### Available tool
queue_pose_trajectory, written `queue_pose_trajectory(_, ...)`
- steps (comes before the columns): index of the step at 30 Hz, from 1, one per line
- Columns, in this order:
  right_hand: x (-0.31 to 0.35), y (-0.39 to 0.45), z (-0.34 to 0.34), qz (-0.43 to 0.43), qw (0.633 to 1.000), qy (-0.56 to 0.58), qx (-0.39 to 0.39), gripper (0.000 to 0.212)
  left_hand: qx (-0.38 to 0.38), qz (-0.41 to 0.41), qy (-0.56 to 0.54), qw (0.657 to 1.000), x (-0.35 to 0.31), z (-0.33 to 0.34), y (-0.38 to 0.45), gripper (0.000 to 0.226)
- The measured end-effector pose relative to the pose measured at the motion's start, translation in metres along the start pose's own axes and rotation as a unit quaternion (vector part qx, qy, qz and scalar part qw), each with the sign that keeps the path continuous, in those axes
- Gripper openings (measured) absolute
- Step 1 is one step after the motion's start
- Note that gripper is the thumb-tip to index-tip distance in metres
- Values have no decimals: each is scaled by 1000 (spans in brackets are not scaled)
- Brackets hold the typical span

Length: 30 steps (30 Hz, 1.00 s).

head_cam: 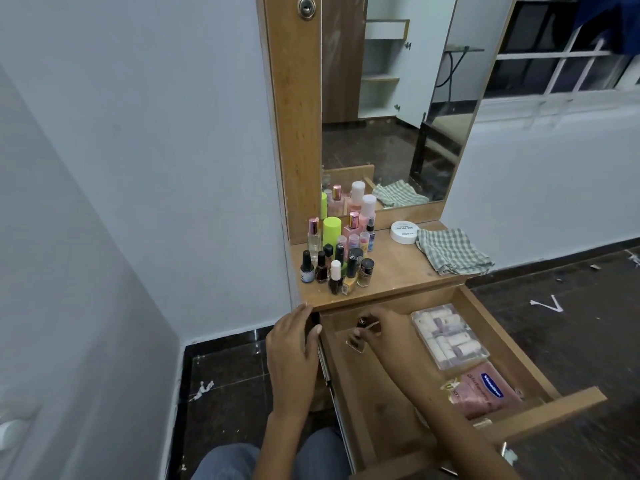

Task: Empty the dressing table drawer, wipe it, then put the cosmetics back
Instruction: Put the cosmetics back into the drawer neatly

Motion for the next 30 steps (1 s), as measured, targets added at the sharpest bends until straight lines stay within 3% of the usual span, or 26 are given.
queue_pose_trajectory(5,5,8,28,13,994,-95,43,9,11,-18,26,999,6,-1,0,32)
queue_pose_trajectory(21,-6,8,48,3,999,-3,39,18,25,-18,45,999,10,4,8,30)
queue_pose_trajectory(30,-9,-4,29,-91,994,28,-61,21,5,-26,31,999,8,3,41,36)
Point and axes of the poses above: each hand's wrist, its own y-axis towards the middle knuckle, its own z-axis out of the palm, x = y × z, the point moved 3 cm from there along y, towards the middle knuckle, and after that the axes turned 6 degrees about z, right-handed, at the moved point
